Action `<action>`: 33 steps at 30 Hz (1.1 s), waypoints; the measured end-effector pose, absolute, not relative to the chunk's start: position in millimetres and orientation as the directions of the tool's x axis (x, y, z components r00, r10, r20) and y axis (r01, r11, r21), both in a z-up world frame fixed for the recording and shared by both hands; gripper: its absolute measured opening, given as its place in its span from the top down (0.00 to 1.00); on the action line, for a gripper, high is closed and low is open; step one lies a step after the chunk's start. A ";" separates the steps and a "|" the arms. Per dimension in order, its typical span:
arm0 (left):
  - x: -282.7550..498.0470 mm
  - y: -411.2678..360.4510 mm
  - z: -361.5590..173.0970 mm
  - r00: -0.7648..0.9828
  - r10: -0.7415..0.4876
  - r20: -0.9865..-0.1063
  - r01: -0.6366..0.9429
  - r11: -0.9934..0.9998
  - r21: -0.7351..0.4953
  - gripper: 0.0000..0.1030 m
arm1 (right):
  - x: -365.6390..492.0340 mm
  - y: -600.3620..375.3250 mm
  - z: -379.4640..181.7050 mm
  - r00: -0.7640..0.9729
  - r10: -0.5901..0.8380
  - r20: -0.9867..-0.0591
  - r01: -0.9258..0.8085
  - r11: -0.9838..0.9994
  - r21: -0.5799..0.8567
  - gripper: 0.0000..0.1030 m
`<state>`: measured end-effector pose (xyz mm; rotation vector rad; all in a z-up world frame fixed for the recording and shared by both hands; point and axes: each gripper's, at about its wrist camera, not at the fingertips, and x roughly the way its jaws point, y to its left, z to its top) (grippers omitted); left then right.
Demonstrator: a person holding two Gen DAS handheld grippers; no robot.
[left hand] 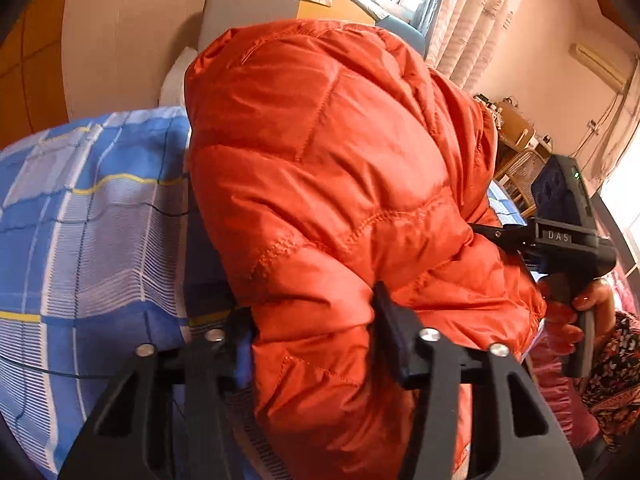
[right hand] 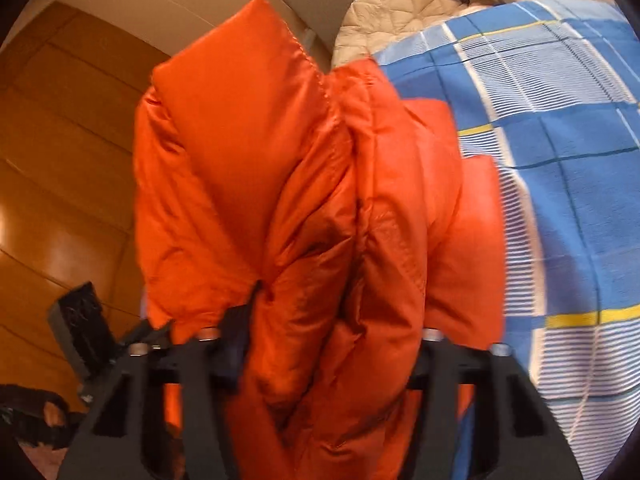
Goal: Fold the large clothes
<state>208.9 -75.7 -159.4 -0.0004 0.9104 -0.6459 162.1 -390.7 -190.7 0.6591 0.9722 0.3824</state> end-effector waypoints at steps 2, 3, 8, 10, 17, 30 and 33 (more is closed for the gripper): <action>201.8 -80.0 -151.4 0.467 -0.505 -0.726 0.540 0.813 -0.218 0.61 | 156.7 -386.9 -181.9 0.538 0.567 -0.624 -0.032 0.753 0.657 0.67; 198.4 -81.5 -146.6 0.479 -0.504 -0.719 0.548 0.811 -0.204 0.63 | 152.5 -385.7 -176.7 0.555 0.571 -0.606 -0.045 0.747 0.663 0.68; 187.7 -82.0 -123.9 0.525 -0.521 -0.673 0.568 0.803 -0.179 0.68 | 142.7 -385.0 -153.6 0.616 0.569 -0.544 -0.089 0.737 0.670 0.71; 185.1 -81.1 -114.8 0.546 -0.527 -0.652 0.573 0.802 -0.169 0.69 | 140.3 -384.0 -146.0 0.629 0.567 -0.532 -0.111 0.743 0.660 0.71; 195.3 -57.9 -87.6 0.604 -0.521 -0.603 0.575 0.809 -0.123 0.70 | 146.2 -362.5 -142.6 0.663 0.587 -0.465 -0.138 0.706 0.694 0.71; 213.7 -5.0 -145.9 0.572 -0.449 -0.686 0.498 0.855 -0.144 0.46 | 168.6 -320.0 -169.2 0.608 0.406 -0.682 -0.110 0.894 0.433 0.17; 221.1 2.2 -152.6 0.561 -0.462 -0.687 0.477 0.859 -0.188 0.30 | 182.2 -331.0 -177.4 0.580 0.417 -0.700 -0.083 0.885 0.458 0.07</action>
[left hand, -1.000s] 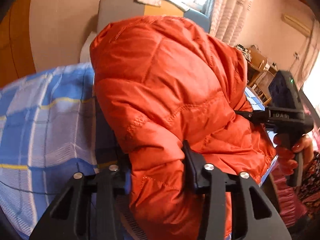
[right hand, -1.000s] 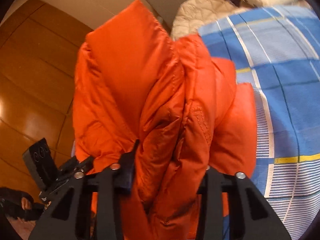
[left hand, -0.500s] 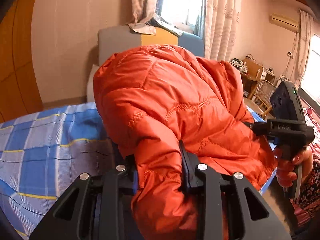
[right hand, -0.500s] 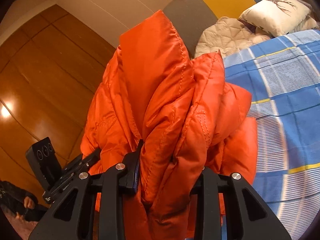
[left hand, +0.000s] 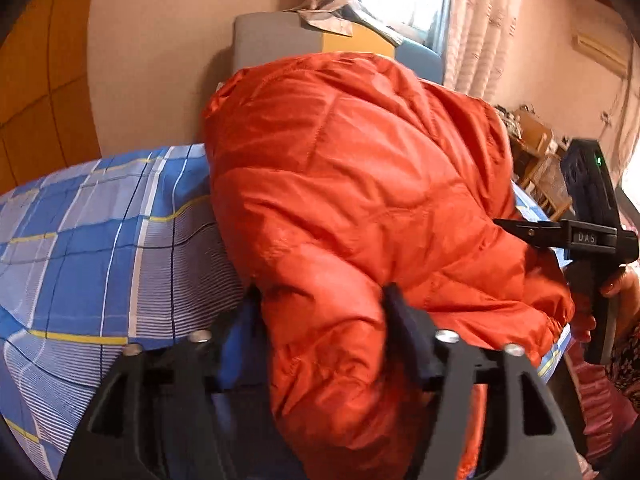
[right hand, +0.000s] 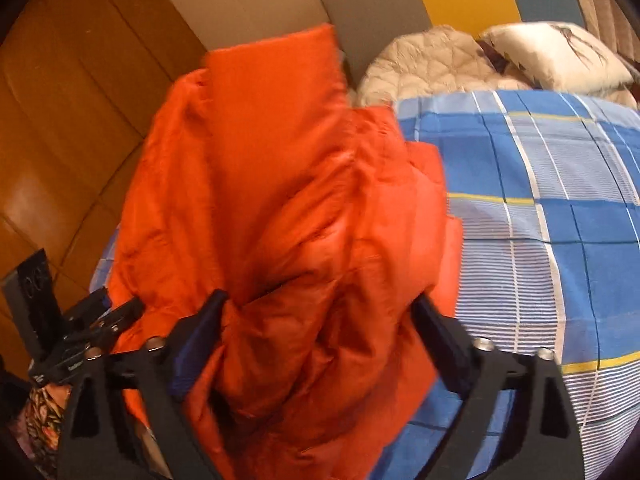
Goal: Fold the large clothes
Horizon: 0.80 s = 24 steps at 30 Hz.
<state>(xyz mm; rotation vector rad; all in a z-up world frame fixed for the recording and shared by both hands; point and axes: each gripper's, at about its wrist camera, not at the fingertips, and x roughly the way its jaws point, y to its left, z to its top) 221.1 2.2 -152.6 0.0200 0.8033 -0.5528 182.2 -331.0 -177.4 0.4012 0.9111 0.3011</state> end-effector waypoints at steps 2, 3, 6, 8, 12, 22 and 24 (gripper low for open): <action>229.9 4.4 -156.3 0.530 -0.488 -0.693 0.466 0.851 -0.244 0.29 | 188.2 -334.7 -185.6 0.548 0.433 -0.716 -0.055 0.873 0.485 0.03; 234.1 5.0 -158.2 0.513 -0.501 -0.697 0.460 0.846 -0.270 0.29 | 190.3 -335.1 -189.3 0.525 0.448 -0.723 -0.035 0.861 0.508 0.03; 235.8 1.2 -166.2 0.506 -0.494 -0.707 0.464 0.847 -0.259 0.29 | 203.1 -343.3 -209.0 0.465 0.527 -0.711 0.024 0.796 0.605 0.03; 235.5 -1.6 -171.4 0.500 -0.498 -0.708 0.473 0.842 -0.259 0.30 | 206.7 -344.1 -218.5 0.449 0.553 -0.701 0.040 0.772 0.635 0.03; 235.0 -2.8 -178.9 0.478 -0.509 -0.716 0.458 0.840 -0.291 0.33 | 210.1 -342.7 -231.7 0.441 0.586 -0.680 0.059 0.737 0.673 0.03; 225.2 -23.1 -172.3 0.494 -0.460 -0.738 0.489 0.849 -0.202 0.51 | 187.8 -340.9 -229.6 0.487 0.624 -0.611 0.055 0.676 0.735 0.38; 223.0 -24.5 -167.9 0.498 -0.461 -0.734 0.494 0.847 -0.196 0.56 | 183.9 -337.8 -223.6 0.491 0.621 -0.610 0.039 0.684 0.728 0.48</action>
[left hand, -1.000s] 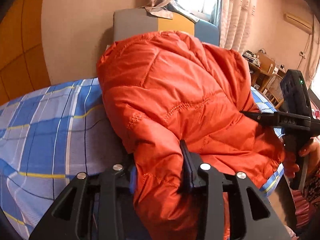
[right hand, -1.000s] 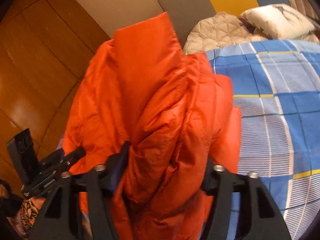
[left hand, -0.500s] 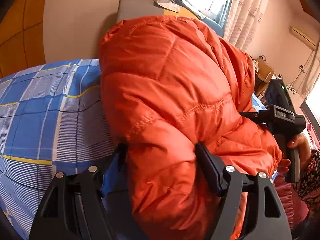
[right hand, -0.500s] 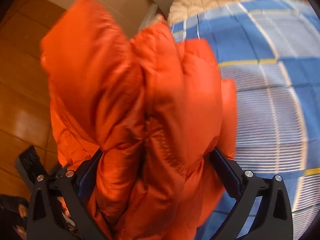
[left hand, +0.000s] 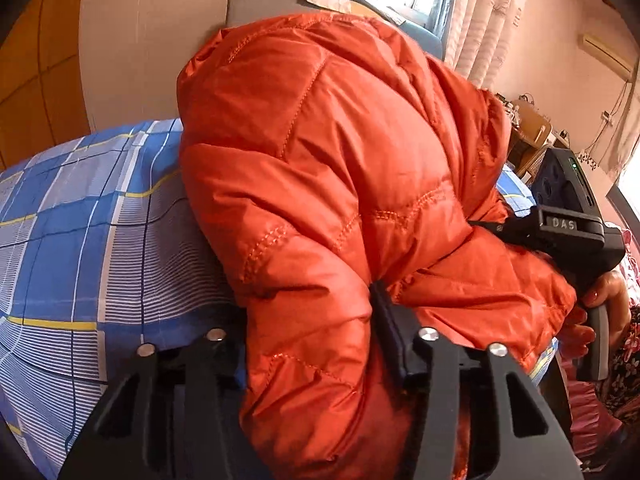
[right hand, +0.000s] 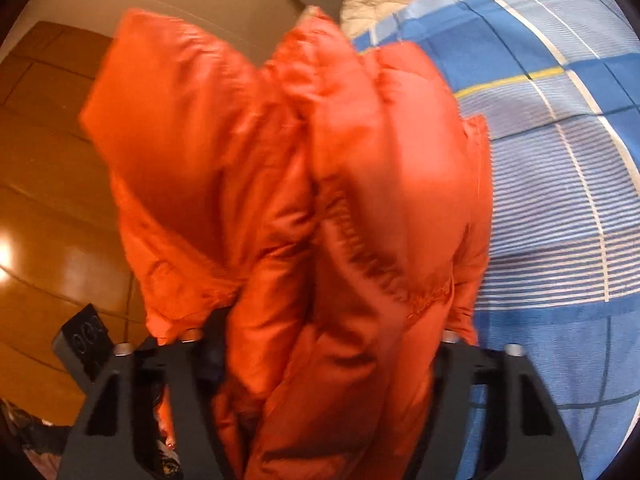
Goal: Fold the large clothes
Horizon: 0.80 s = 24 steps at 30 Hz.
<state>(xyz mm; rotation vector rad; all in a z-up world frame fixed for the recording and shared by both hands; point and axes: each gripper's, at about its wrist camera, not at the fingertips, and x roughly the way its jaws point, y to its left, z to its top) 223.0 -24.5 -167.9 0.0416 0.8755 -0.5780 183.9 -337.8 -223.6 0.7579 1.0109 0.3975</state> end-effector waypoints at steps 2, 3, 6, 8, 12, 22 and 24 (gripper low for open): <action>221.5 -26.9 -164.9 0.508 -0.453 -0.732 0.508 0.844 -0.169 0.58 | 178.5 -335.9 -217.7 0.495 0.614 -0.614 0.026 0.696 0.717 0.55; 220.7 -28.4 -162.1 0.516 -0.452 -0.728 0.513 0.843 -0.160 0.60 | 177.5 -335.2 -215.4 0.499 0.614 -0.612 0.024 0.696 0.718 0.56; 219.5 -29.6 -154.3 0.536 -0.456 -0.710 0.524 0.840 -0.144 0.62 | 175.1 -332.9 -210.5 0.517 0.620 -0.590 0.006 0.687 0.726 0.59; 219.6 -30.0 -151.2 0.552 -0.456 -0.698 0.532 0.837 -0.126 0.63 | 171.4 -334.0 -207.6 0.532 0.627 -0.569 -0.008 0.676 0.737 0.61; 214.4 -31.9 -139.4 0.588 -0.463 -0.664 0.540 0.835 -0.104 0.65 | 160.8 -337.8 -206.3 0.553 0.642 -0.531 -0.030 0.653 0.757 0.62; 222.6 -9.3 -98.5 0.700 -0.471 -0.537 0.512 0.855 -0.083 0.66 | 174.1 -314.5 -157.7 0.611 0.649 -0.452 -0.163 0.662 0.731 0.63; 233.0 -0.3 -92.8 0.721 -0.458 -0.520 0.488 0.868 -0.088 0.66 | 189.1 -305.4 -151.4 0.610 0.657 -0.443 -0.183 0.661 0.728 0.63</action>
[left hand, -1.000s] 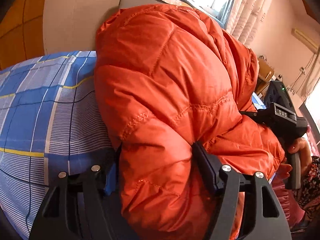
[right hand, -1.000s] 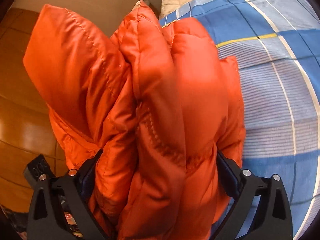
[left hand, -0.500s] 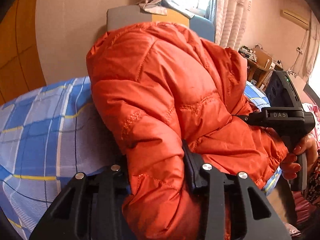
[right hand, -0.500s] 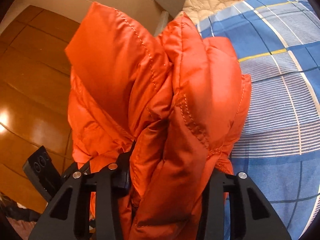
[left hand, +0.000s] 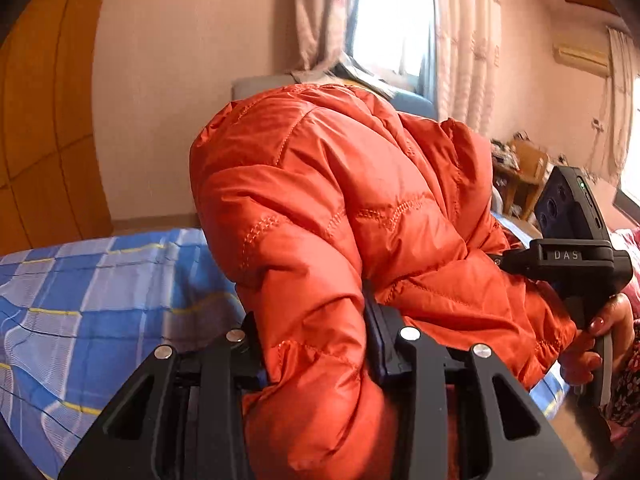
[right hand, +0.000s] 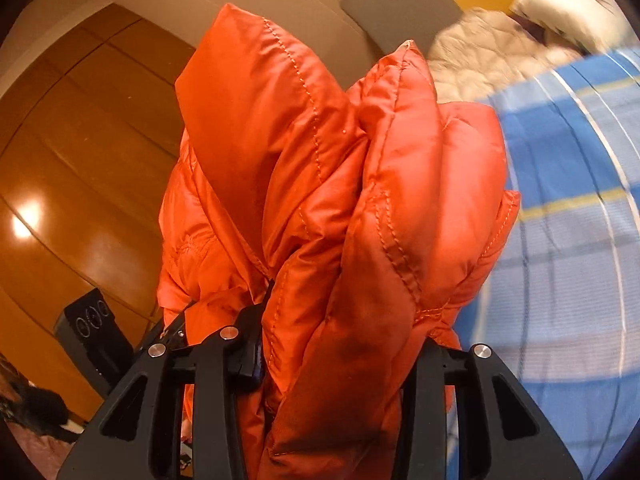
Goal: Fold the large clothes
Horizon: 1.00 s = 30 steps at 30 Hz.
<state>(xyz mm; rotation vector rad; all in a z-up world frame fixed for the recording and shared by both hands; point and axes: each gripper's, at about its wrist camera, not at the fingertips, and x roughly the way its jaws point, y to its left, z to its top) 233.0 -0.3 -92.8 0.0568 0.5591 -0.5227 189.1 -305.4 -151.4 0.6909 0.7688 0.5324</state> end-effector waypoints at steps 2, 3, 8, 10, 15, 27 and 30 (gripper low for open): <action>245.7 8.6 -91.9 0.735 -0.440 -0.516 0.464 0.881 -0.091 0.66 | 205.4 -295.5 -151.9 0.608 0.659 -0.443 -0.196 0.665 0.721 0.63; 253.0 13.9 -92.8 0.740 -0.430 -0.517 0.451 0.888 -0.094 0.66 | 214.4 -289.5 -152.1 0.604 0.659 -0.448 -0.199 0.669 0.716 0.63; 291.9 32.8 -114.5 0.742 -0.370 -0.559 0.385 0.918 -0.096 0.65 | 255.5 -260.6 -155.5 0.594 0.629 -0.502 -0.177 0.711 0.681 0.63; 308.9 39.4 -131.9 0.727 -0.347 -0.592 0.362 0.927 -0.099 0.65 | 266.2 -250.3 -163.8 0.593 0.592 -0.546 -0.154 0.748 0.645 0.63; 317.4 42.3 -174.2 0.713 -0.305 -0.631 0.345 0.936 -0.063 0.59 | 273.6 -243.9 -184.1 0.628 0.473 -0.618 -0.079 0.829 0.554 0.57; 302.9 61.8 -176.2 0.690 -0.295 -0.661 0.265 0.953 -0.149 0.39 | 263.9 -238.9 -174.2 0.643 0.385 -0.662 -0.016 0.871 0.491 0.34; 291.5 67.2 -173.3 0.706 -0.268 -0.655 0.237 0.962 -0.138 0.35 | 268.5 -241.1 -171.3 0.643 0.385 -0.662 -0.016 0.871 0.491 0.32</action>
